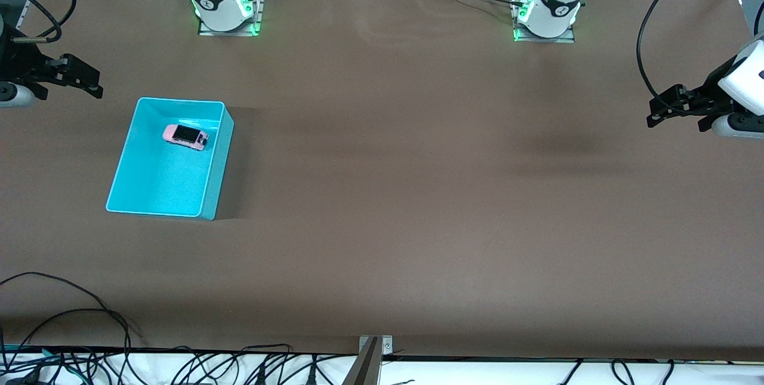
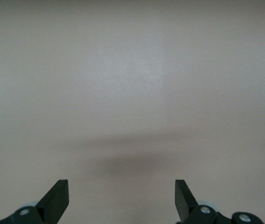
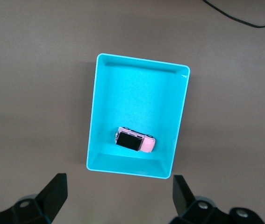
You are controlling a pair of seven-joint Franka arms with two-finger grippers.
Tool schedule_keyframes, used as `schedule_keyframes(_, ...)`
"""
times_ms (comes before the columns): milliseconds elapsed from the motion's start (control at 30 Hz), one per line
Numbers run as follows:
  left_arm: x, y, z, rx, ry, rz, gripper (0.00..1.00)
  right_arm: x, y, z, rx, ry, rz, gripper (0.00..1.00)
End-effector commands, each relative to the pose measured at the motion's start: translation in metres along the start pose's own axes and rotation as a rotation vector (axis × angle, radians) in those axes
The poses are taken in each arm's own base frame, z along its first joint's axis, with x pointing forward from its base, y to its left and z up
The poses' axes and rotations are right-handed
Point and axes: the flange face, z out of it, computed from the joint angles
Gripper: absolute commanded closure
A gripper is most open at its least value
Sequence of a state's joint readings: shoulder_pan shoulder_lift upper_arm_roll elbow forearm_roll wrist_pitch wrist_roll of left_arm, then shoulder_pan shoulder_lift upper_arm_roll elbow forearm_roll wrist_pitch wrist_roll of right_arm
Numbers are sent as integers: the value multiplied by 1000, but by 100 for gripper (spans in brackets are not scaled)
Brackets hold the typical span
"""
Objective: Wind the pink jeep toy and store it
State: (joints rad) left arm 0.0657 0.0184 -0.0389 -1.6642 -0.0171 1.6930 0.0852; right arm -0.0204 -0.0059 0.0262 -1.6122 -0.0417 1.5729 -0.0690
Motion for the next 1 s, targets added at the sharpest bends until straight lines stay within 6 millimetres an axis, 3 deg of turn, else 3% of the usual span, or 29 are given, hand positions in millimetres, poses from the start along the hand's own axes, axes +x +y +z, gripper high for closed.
schedule_keyframes(0,4,1,-7,-12,11,5,0,3,2,4,-5,5,-22,0)
schedule_keyframes(533,4,1,-7,-12,11,5,0,4,0,9,28,-17,-6,0)
schedule_keyframes(667,4,1,-6,-12,9,5,0,2,15,12,84,-20,32,0)
schedule_keyframes(967,4,1,-7,-12,11,5,0,2,16,12,86,-22,35,0)
